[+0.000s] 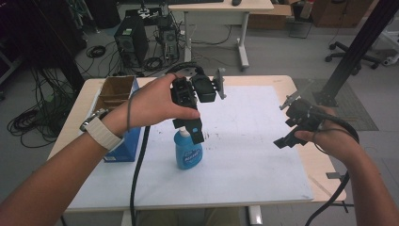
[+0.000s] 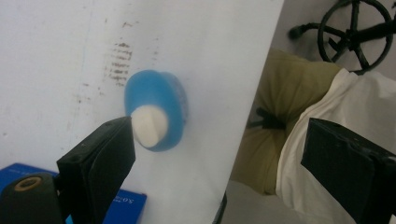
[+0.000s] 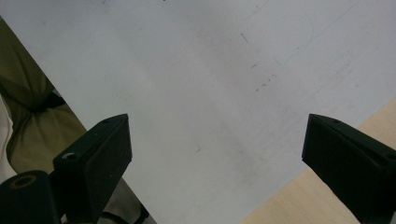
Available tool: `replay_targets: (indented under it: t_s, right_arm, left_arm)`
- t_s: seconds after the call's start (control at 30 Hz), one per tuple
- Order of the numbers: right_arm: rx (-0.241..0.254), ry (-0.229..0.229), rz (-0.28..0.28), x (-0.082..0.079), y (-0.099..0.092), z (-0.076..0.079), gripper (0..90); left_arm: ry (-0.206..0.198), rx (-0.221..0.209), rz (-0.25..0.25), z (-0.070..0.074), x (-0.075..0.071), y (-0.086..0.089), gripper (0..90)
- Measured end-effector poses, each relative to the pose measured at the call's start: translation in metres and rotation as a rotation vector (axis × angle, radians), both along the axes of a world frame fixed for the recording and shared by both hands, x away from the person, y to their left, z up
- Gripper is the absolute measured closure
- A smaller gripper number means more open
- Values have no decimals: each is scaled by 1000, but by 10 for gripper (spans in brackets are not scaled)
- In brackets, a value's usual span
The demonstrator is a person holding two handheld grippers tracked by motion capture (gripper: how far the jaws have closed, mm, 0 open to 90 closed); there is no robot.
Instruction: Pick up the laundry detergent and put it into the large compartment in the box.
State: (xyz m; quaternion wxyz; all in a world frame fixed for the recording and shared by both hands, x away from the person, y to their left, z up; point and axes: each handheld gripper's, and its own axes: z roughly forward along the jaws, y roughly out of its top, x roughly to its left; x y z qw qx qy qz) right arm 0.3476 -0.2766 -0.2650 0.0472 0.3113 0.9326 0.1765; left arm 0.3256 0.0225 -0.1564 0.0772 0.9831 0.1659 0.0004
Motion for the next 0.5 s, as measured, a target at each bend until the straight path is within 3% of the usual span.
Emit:
replay_targets:
  t_s: [0.03, 0.2, 0.5]
  right_arm:
    - [1, 0, 1, 1, 0, -1, 85]
    - [3, 1, 6, 2, 2, -1, 85]
    - [3, 2, 11, 3, 3, -2, 85]
  left_arm:
    - [-7, 0, 30, 0, 2, 1, 98]
    - [-10, 3, 83, 0, 7, 3, 99]
    - [-7, 10, 157, 1, 12, 7, 99]
